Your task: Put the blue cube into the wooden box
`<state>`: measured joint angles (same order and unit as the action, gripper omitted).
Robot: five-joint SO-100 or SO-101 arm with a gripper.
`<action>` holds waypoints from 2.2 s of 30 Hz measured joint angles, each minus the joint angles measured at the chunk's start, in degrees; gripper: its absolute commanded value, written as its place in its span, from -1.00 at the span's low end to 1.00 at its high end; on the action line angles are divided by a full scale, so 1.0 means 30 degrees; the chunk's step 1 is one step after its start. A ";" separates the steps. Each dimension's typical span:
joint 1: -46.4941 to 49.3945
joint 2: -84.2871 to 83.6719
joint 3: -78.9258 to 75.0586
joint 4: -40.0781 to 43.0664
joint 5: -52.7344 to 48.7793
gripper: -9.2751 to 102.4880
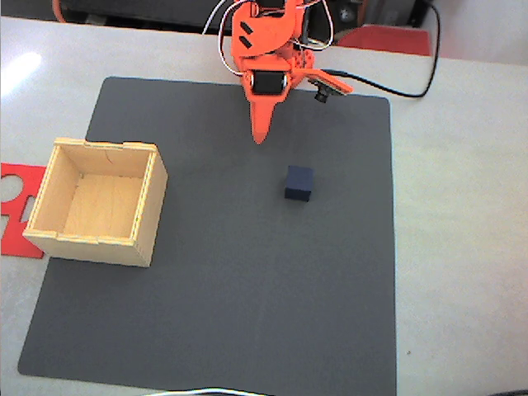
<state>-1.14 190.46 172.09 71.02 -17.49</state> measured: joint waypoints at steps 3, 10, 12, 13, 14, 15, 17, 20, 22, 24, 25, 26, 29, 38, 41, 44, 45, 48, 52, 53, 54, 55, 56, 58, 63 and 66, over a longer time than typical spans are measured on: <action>-0.0088 0.0000 0.0000 0.0000 -0.0029 -0.80; -0.0176 0.0000 0.0205 0.0000 -0.1318 -0.64; -0.0176 0.0000 0.0293 -0.0176 -0.1553 -0.59; -0.0176 0.0000 0.0293 -0.0410 -0.1699 -0.58; -0.0176 -0.0088 0.0293 -0.0703 -0.1846 -0.57; -0.0176 -0.0293 0.0264 -0.1143 -0.1963 -0.56; -0.0176 -0.2344 -0.0410 -0.2549 -0.2139 -0.52; -0.0557 -0.7676 -0.3105 -0.4980 -0.1934 -0.43; -0.1201 -1.1865 -0.5771 -0.5801 -0.1787 -0.39; -0.2080 -1.5791 -0.8584 -0.6123 -0.1699 -0.35; -0.2520 -1.7461 -0.9873 -0.6094 -0.1699 -0.34; -0.2900 -1.8896 -1.1016 -0.6094 -0.1699 -0.32; -0.3955 -2.1650 -1.3447 -0.5215 -0.1436 -0.29; -0.5303 -2.2822 -1.6523 0.1875 -0.0205 -0.24; -0.5039 -2.2822 -1.7227 0.3896 -0.0146 -0.25; -0.4072 -2.3203 -1.7402 0.4746 -0.0205 -0.24; -0.3867 -2.3467 -1.7402 0.4951 -0.0381 -0.24; -0.3428 -2.3936 -1.7285 0.4980 -0.1406 -0.23; -0.3311 -2.4258 -1.6992 0.3691 -0.2607 -0.22; -0.3311 -2.4434 -1.6992 0.3369 -0.2842 -0.22; -0.3281 -2.4697 -1.6992 0.3135 -0.3018 -0.22; -0.3252 -2.5020 -1.6992 0.2695 -0.3076 -0.22; -0.3311 -2.5313 -1.6992 0.2080 -0.3135 -0.22; -0.3662 -2.6045 -1.6992 0.1699 -0.3193 -0.22; -0.4424 -2.7070 -1.6172 0.0820 -0.3193 -0.22; -0.4336 -2.7480 -1.5674 0.0498 -0.3193 -0.22</action>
<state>-14.15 108.02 125.07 72.51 -27.07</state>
